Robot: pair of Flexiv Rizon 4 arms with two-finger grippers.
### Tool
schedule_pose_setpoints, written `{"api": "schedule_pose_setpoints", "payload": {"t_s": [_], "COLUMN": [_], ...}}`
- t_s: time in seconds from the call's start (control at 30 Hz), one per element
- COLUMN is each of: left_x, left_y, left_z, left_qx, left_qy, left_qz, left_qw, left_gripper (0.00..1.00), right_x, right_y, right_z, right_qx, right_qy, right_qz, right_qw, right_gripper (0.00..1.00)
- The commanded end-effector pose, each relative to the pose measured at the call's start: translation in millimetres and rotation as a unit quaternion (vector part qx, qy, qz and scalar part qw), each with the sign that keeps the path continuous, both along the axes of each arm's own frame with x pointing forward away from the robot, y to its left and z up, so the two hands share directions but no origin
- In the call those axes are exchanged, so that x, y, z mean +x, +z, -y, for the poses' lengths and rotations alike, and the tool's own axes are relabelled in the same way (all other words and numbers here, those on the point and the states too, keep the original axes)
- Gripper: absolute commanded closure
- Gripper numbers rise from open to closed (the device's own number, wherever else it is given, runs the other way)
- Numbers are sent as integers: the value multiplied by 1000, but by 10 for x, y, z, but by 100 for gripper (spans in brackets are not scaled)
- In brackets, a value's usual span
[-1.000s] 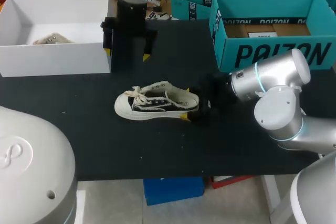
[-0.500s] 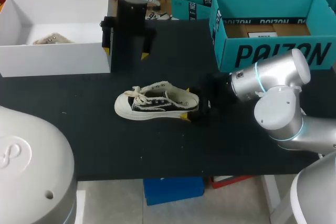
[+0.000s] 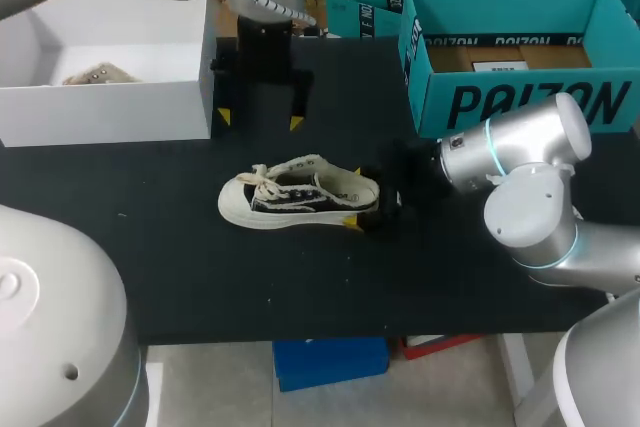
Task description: Take the shoe out of the shoebox, open the shoe tongue, remove and reinsert the insole, then place the shoe into the shoebox
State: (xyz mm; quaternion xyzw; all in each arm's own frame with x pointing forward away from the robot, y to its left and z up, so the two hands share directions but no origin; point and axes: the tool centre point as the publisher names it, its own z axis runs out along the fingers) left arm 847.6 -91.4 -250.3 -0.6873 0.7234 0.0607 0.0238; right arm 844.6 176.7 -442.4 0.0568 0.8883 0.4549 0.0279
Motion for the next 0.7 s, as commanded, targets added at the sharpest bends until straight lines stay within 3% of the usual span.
{"api": "schedule_pose_setpoints", "payload": {"t_s": [0.03, 0.33, 0.47, 0.7], "left_x": [-16, -92, -147, -180], "left_y": [-169, -430, -573, -818], "left_z": [197, 495, 623, 720], "left_qx": [9, 15, 44, 56], "left_qy": [-8, -43, -57, -63], "left_qz": [-5, -38, -32, -42], "left_qw": [1000, 998, 997, 996], "left_gripper": [0, 0, 0, 0], "right_x": [-6, -6, -6, -6], "right_y": [-30, -30, -30, -30], "right_z": [-26, -26, -26, -26], "right_qx": [0, 0, 0, 0], "right_qy": [-1, -1, -1, -1], "right_qz": [0, 0, 0, 0], "right_qw": [1000, 1000, 1000, 1000], "right_gripper": [100, 100, 100, 100]}}
